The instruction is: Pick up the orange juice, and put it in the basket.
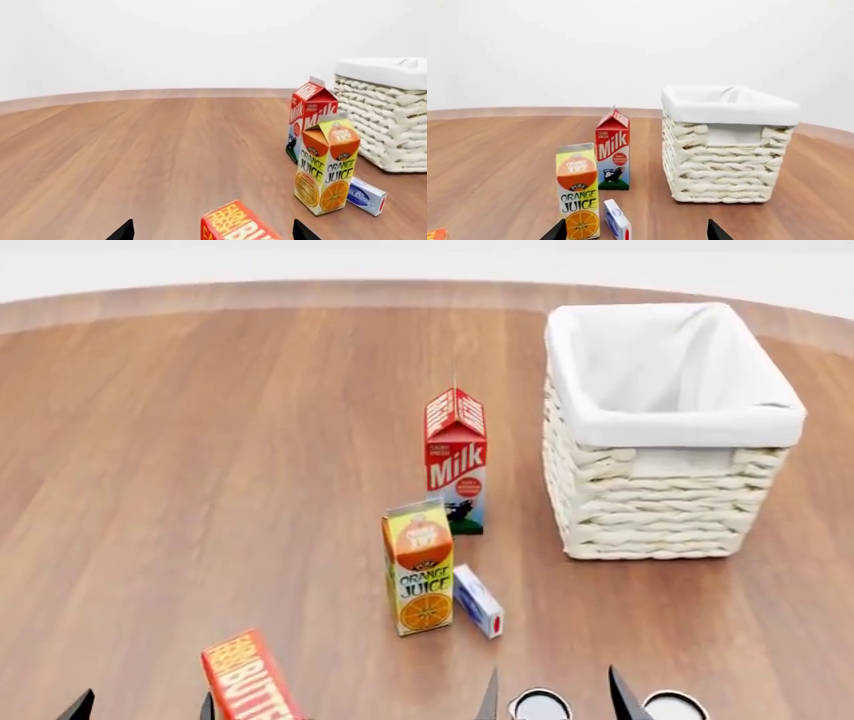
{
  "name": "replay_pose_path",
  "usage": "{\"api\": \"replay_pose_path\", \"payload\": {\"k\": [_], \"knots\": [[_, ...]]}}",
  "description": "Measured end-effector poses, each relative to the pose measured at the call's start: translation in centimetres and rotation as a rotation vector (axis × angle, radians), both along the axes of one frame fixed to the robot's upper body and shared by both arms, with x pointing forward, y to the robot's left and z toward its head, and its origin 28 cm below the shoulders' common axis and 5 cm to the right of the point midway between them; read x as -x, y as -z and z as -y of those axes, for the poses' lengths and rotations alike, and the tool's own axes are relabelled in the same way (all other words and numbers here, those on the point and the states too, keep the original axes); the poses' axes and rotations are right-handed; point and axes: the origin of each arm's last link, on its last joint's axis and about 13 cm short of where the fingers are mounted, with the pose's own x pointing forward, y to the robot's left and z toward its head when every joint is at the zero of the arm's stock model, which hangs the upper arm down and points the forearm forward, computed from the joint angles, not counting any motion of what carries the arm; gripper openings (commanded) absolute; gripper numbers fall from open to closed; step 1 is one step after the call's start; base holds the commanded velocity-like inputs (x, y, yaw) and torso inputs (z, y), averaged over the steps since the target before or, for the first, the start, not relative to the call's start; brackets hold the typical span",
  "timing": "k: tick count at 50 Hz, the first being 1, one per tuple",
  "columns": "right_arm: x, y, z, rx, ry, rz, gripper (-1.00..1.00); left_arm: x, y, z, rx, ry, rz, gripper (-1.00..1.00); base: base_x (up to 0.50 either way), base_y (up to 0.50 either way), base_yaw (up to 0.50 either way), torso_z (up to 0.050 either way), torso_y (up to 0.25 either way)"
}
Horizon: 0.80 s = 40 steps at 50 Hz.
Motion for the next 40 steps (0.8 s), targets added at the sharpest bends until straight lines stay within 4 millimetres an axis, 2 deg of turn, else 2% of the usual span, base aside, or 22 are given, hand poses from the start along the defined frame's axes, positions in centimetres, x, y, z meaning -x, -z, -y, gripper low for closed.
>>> {"api": "replay_pose_path", "payload": {"k": [40], "knots": [[-0.03,-0.02,0.10,-0.010,-0.002,0.000,1.00,-0.02,0.02,0.00,0.000,0.000,0.000,1.00,0.32,0.00,0.00,0.000,0.000]]}}
